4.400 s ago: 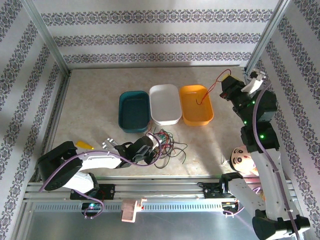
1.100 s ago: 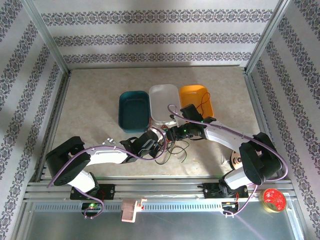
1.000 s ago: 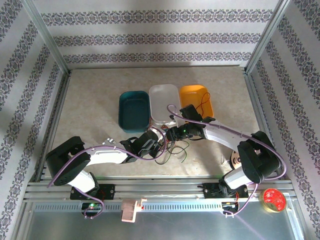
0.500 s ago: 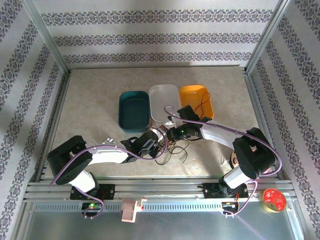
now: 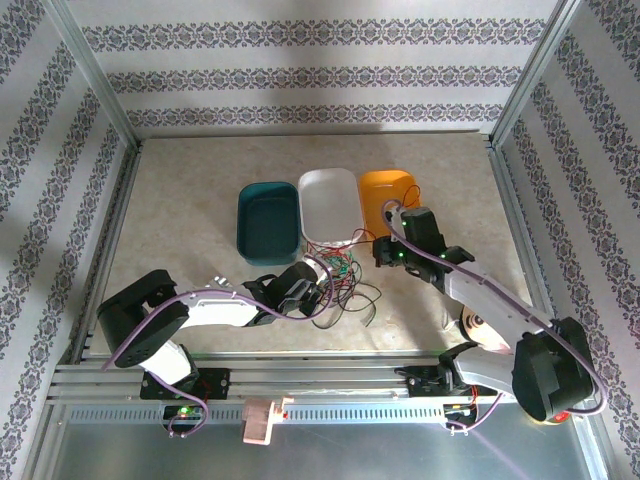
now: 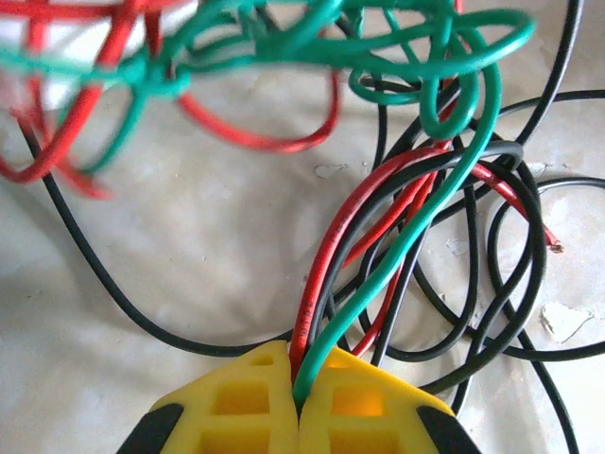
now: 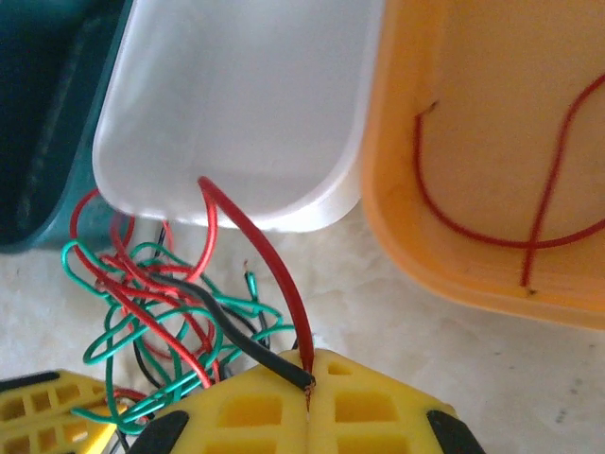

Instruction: Untangle the cables

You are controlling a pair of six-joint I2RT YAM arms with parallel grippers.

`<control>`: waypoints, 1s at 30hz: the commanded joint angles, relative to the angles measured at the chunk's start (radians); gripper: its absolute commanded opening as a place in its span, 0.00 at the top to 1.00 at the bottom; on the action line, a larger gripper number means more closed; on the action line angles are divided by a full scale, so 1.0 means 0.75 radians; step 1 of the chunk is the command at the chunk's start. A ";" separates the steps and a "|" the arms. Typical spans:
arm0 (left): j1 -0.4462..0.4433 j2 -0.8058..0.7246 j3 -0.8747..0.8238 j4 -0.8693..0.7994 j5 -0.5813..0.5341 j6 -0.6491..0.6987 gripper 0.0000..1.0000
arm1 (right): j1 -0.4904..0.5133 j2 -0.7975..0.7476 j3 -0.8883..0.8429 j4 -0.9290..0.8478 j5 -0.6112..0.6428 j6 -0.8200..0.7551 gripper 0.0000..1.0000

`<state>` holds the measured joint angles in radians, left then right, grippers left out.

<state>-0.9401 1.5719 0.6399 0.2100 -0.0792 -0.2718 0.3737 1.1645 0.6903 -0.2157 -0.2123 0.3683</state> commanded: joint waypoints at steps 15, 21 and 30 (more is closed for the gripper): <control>0.017 0.089 0.010 -0.053 0.007 -0.002 1.00 | -0.078 -0.192 -0.221 -0.167 0.228 0.222 0.65; 0.016 0.089 0.026 -0.075 0.026 0.053 1.00 | -0.081 -0.236 -0.214 -0.136 0.274 0.208 0.51; 0.016 0.098 0.026 -0.067 0.036 0.037 1.00 | -0.059 -0.175 -0.142 -0.029 0.089 0.089 0.52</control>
<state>-0.9401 1.6207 0.6491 0.2169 -0.0788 -0.2504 0.3233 1.0466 0.5449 -0.2981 -0.0952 0.4709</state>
